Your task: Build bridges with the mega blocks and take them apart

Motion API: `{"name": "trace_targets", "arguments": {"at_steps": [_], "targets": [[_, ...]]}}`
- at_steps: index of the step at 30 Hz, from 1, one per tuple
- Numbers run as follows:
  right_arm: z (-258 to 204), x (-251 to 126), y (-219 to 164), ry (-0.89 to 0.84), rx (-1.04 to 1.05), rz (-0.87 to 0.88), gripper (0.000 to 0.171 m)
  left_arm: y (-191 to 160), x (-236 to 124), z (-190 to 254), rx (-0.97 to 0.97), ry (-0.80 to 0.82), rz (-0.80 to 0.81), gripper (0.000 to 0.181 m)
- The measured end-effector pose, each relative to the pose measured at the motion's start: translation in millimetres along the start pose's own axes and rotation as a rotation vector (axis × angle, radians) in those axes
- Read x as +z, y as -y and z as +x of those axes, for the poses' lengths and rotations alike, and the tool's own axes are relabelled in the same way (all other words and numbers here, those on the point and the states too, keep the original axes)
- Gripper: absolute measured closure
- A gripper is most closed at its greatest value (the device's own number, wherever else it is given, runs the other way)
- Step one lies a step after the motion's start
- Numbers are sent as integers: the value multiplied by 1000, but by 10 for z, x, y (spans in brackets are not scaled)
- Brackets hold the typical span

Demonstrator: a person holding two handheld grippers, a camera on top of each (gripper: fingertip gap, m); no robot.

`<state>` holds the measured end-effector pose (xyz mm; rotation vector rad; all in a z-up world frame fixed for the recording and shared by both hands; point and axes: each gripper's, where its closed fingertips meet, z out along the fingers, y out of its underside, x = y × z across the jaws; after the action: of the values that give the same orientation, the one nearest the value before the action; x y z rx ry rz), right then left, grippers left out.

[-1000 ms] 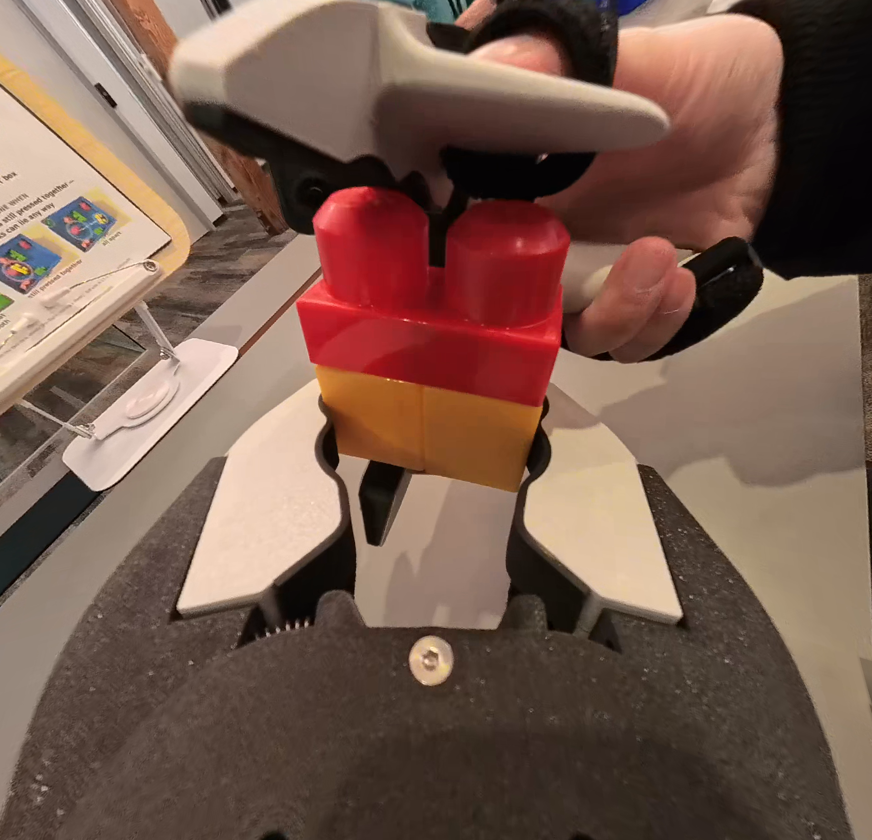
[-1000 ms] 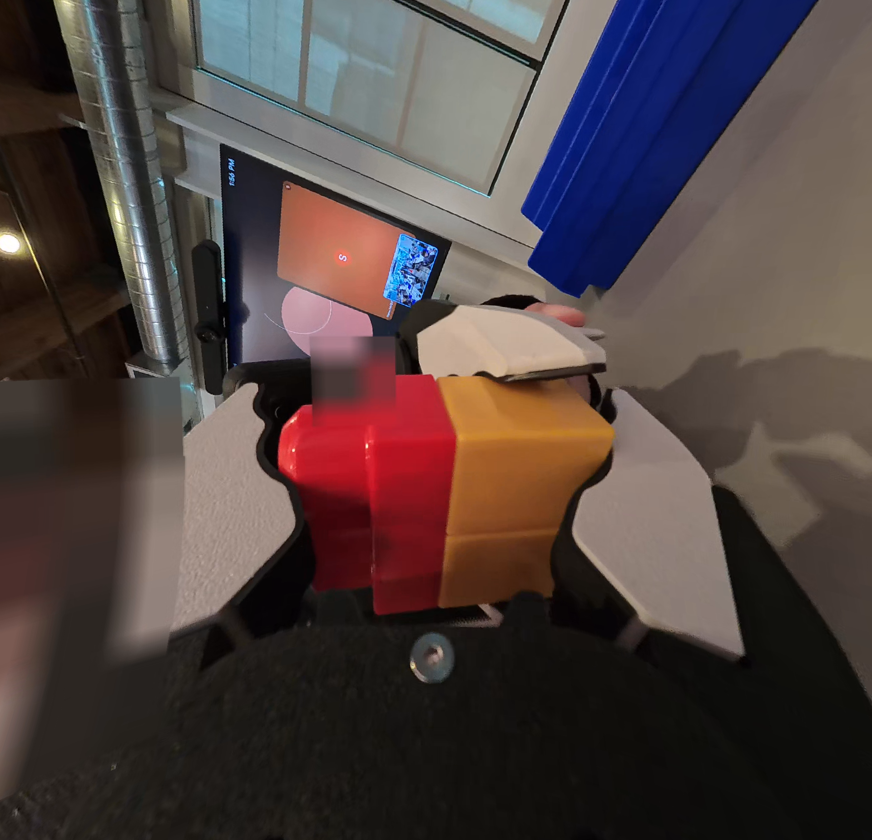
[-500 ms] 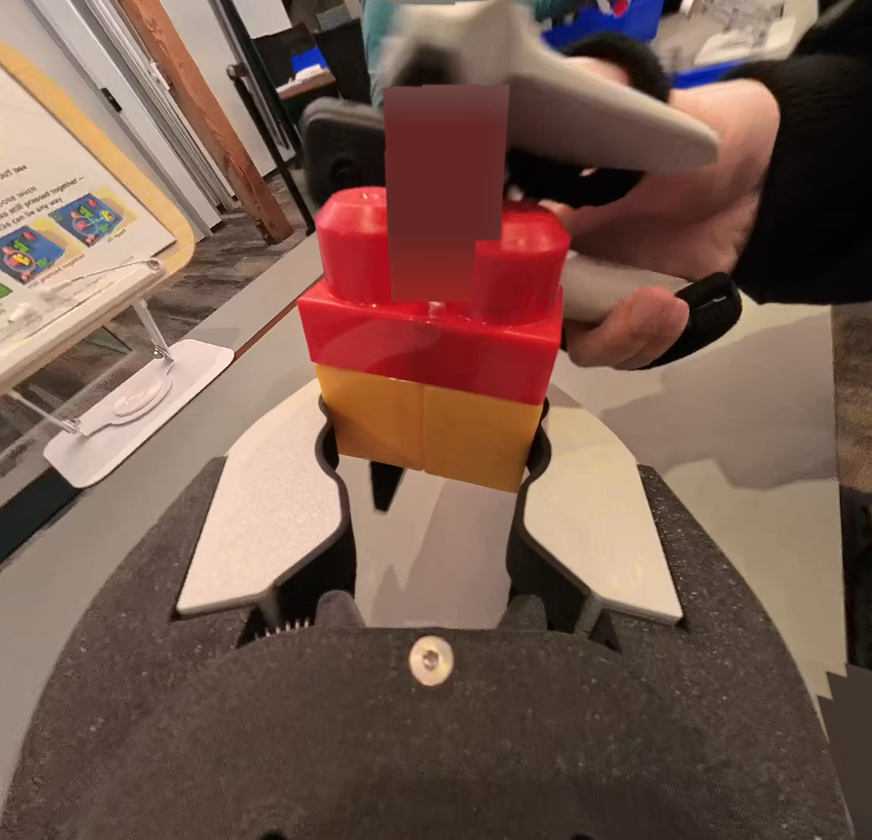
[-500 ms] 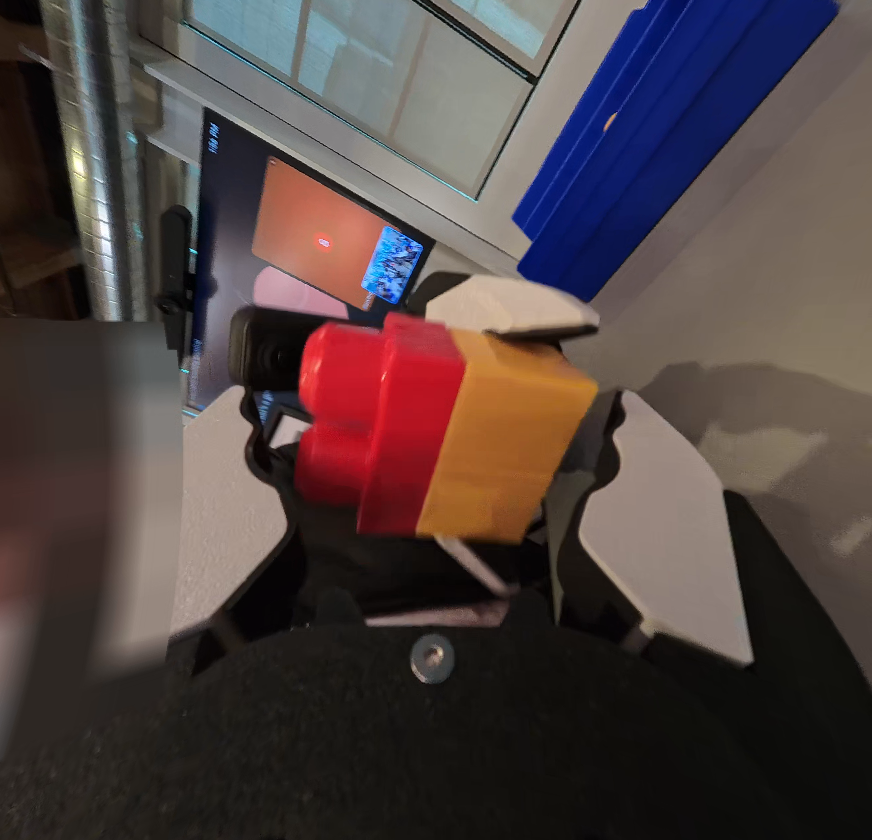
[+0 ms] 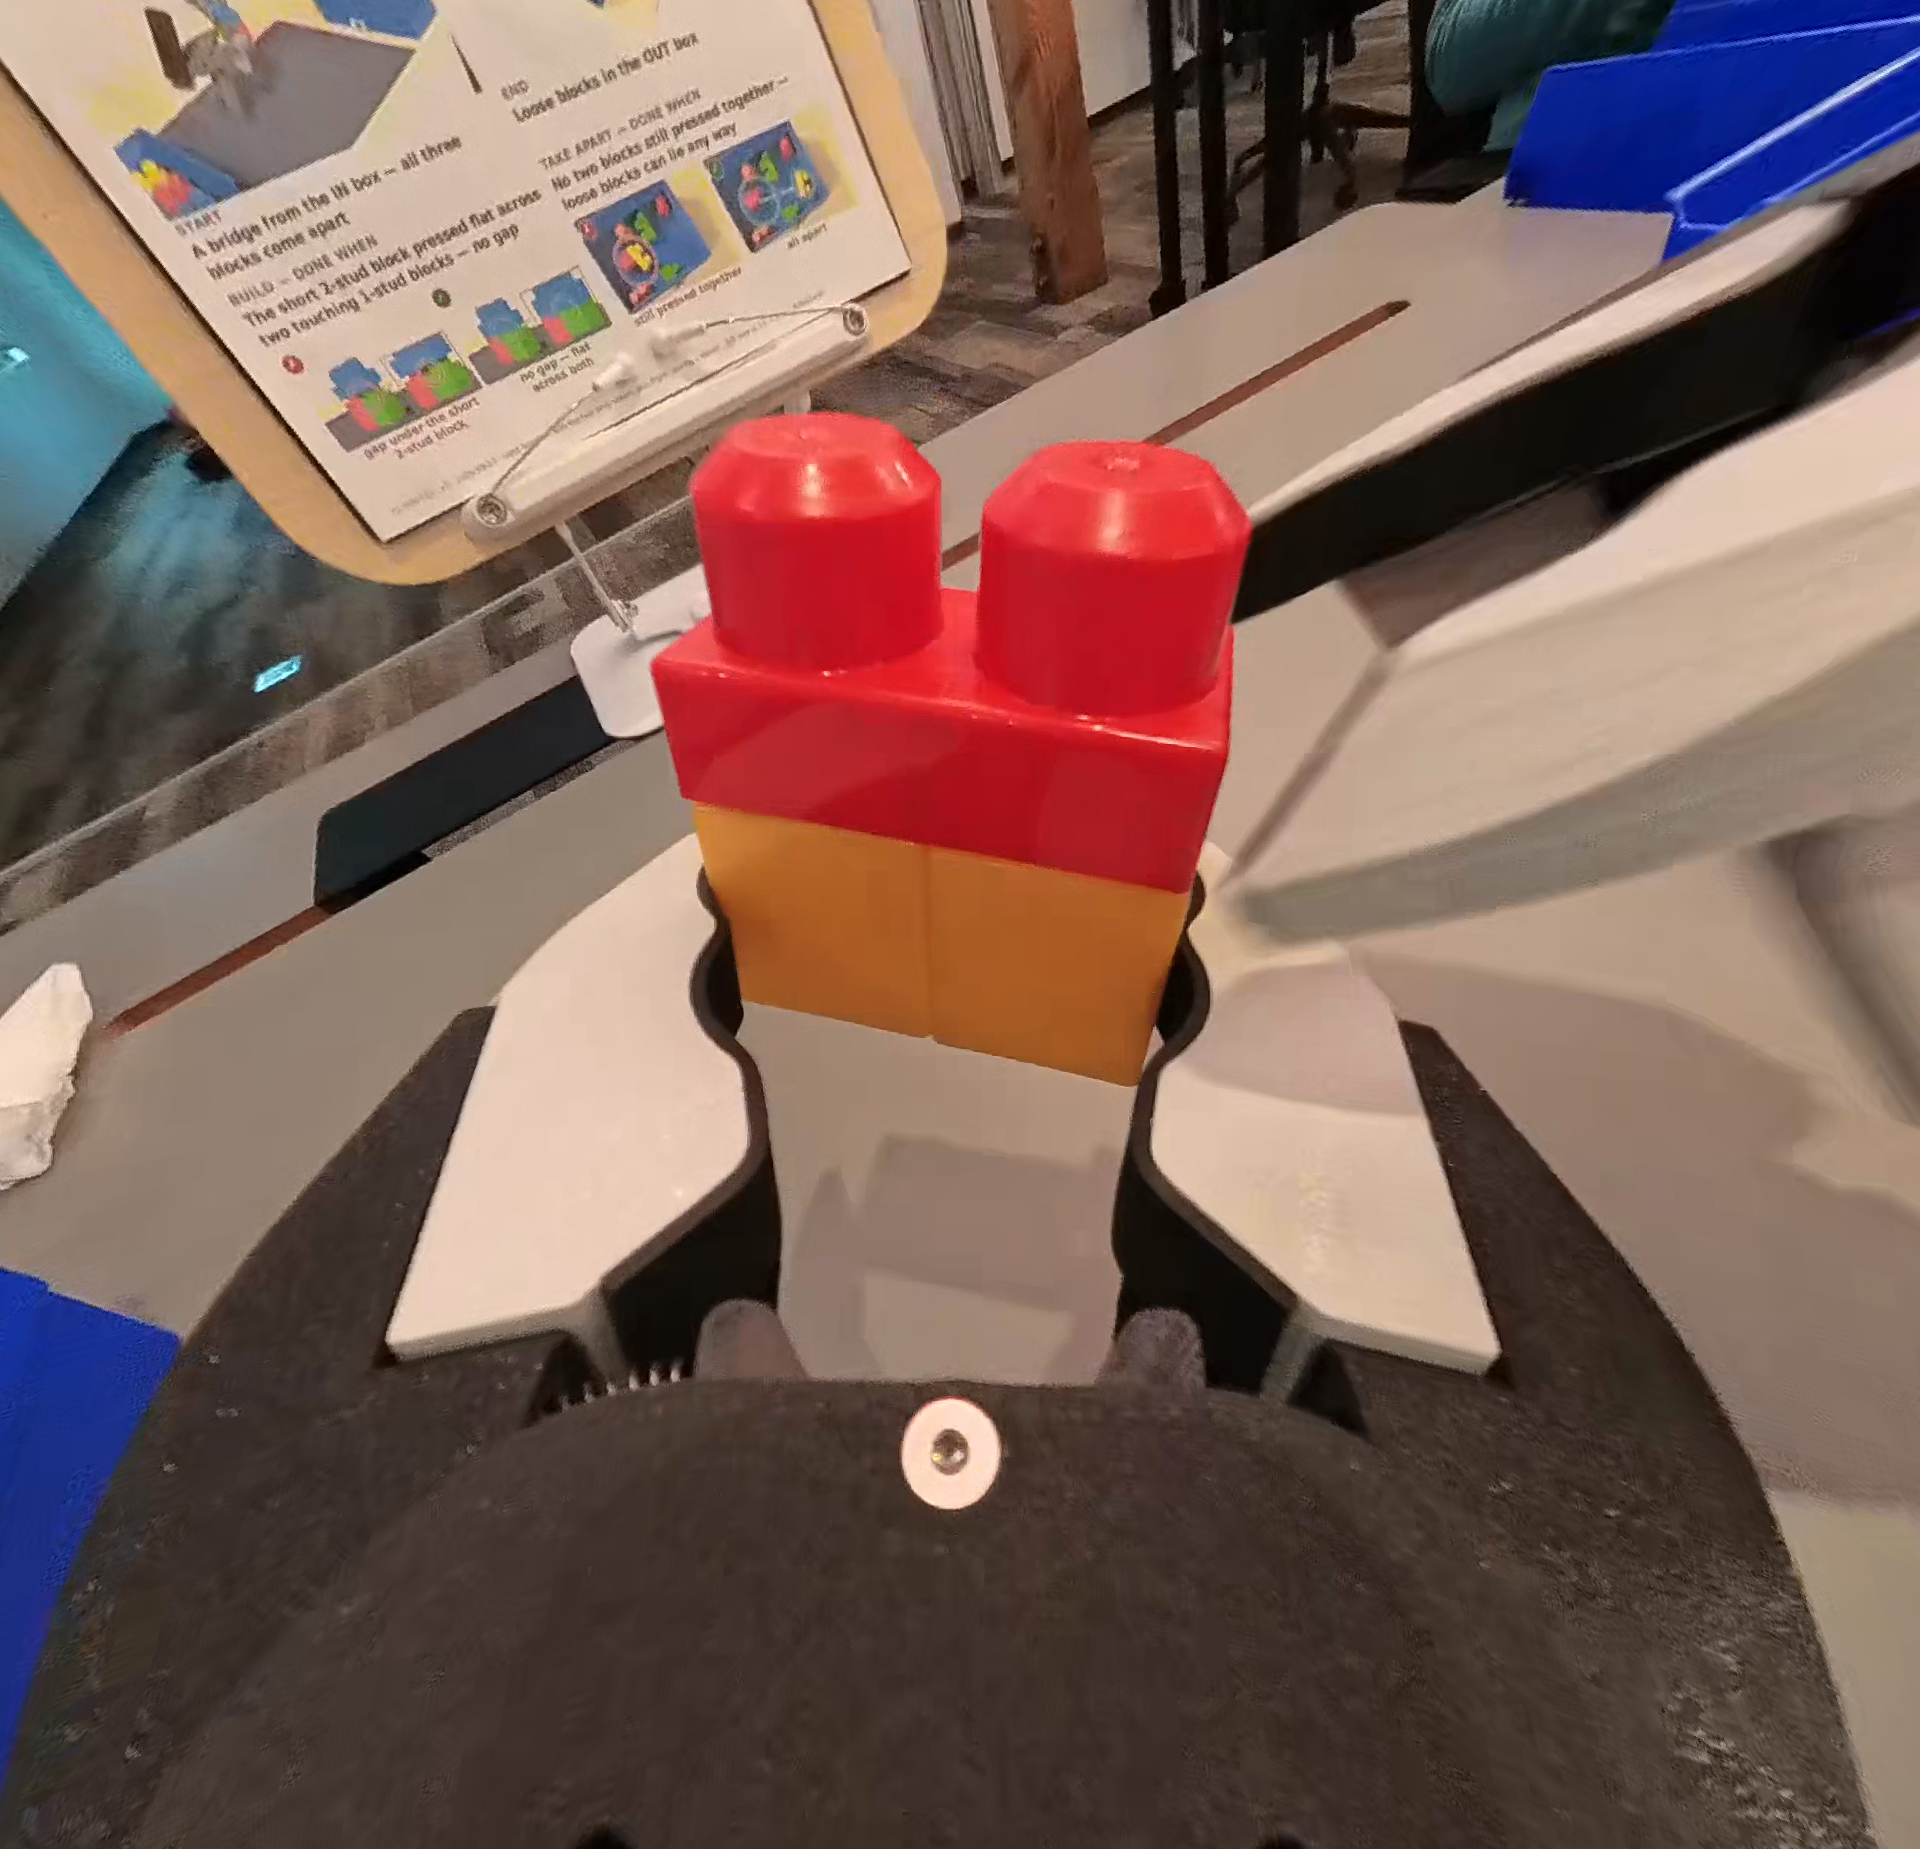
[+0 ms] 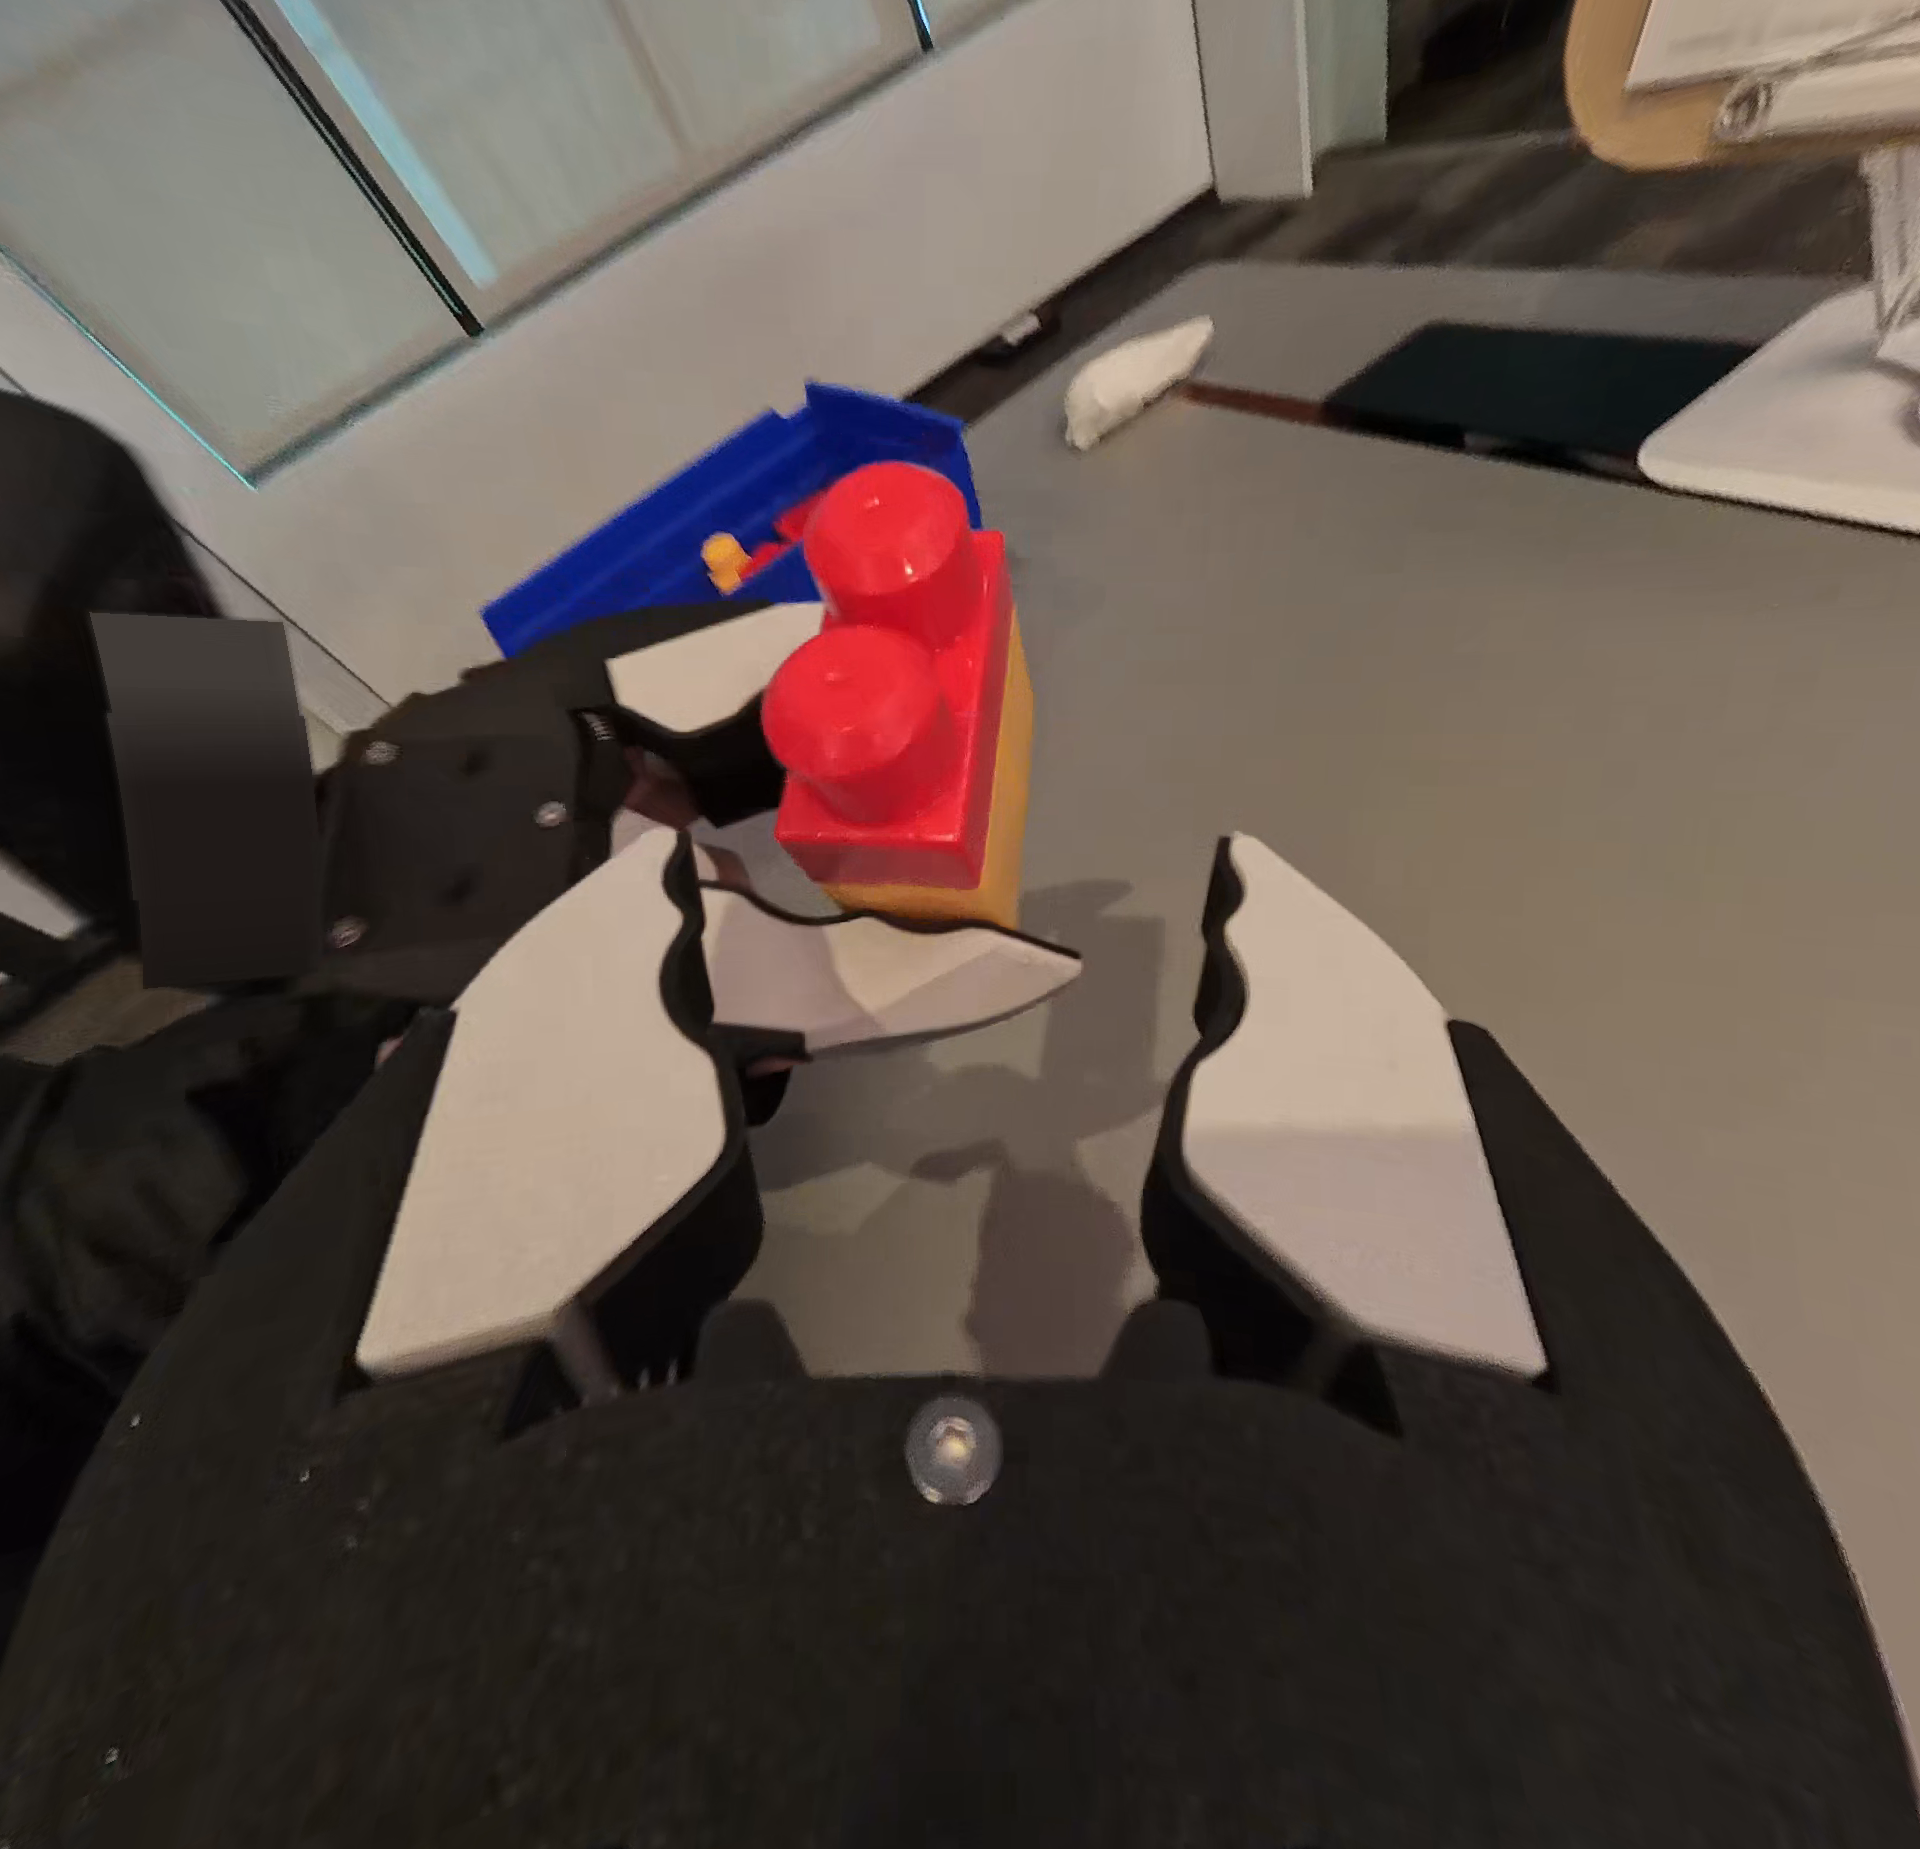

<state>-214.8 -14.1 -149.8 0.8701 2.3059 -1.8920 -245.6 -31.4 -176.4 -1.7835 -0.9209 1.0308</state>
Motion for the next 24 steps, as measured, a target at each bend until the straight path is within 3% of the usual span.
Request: {"name": "trace_targets", "arguments": {"at_steps": [2, 4, 5, 10, 15, 19, 24], "targets": [[-28, 93, -75, -5, -15, -68, 93, 26, 10, 77, 11, -8, -9, 102], [-59, 118, -115, -6, -44, -107, 131, 24, 21, 58, 48, 39, -25, 102], [-47, 108, -100, -19, -67, -101, 134, 42, 21, 62, 72, 47, -15, 102], [17, 30, -51, -16, -84, -56, 134, 72, 15, 147, 28, -6, -15, 103], [97, -250, 44, 161, 43, -9, 135, 134, -148, 279, 11, -92, 30, 102], [174, -812, 207, 375, 217, 56, 134, 105, -402, 316, -71, -188, 67, 111], [472, -1724, 266, 268, 66, 25, 135, -249, -542, 333, -72, -254, 22, 112]]}}
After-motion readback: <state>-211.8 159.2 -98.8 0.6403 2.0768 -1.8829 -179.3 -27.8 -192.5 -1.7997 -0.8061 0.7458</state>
